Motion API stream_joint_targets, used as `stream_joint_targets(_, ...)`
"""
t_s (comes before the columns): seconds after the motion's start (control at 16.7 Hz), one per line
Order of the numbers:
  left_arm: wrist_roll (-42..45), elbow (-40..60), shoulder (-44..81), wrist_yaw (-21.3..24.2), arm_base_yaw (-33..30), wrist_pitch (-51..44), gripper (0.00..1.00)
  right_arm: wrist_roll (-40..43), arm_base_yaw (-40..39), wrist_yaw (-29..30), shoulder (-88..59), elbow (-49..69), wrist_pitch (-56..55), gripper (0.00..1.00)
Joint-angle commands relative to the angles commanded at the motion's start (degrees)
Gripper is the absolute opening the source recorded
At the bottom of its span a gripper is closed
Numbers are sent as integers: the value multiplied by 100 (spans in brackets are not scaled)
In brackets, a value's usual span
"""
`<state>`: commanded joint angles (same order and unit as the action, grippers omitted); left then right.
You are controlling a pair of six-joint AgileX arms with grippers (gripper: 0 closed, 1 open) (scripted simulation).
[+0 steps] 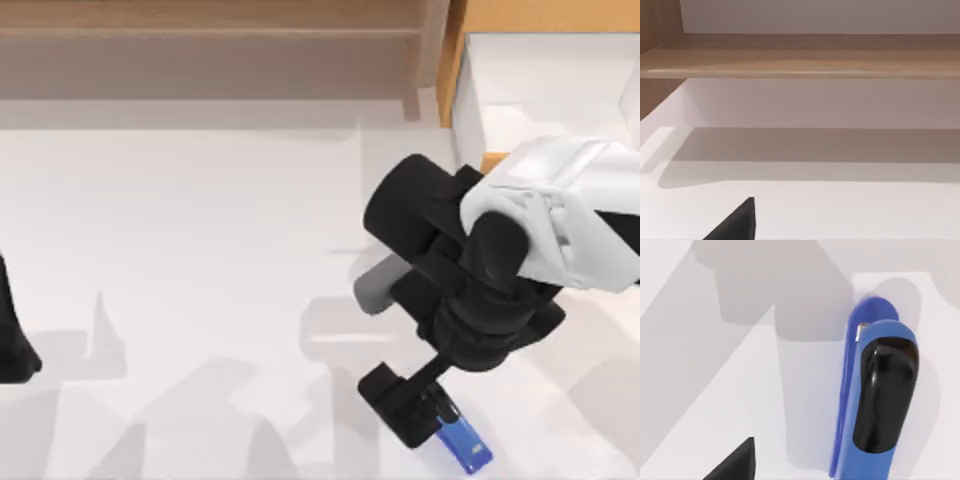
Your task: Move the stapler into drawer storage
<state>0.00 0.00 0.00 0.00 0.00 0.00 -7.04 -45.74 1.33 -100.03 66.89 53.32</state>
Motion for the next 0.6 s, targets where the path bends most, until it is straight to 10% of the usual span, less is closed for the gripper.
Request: stream_joint_targets(0.6,0,0,0,0,0,0,100,-350,18,-147,-66,111,408,100)
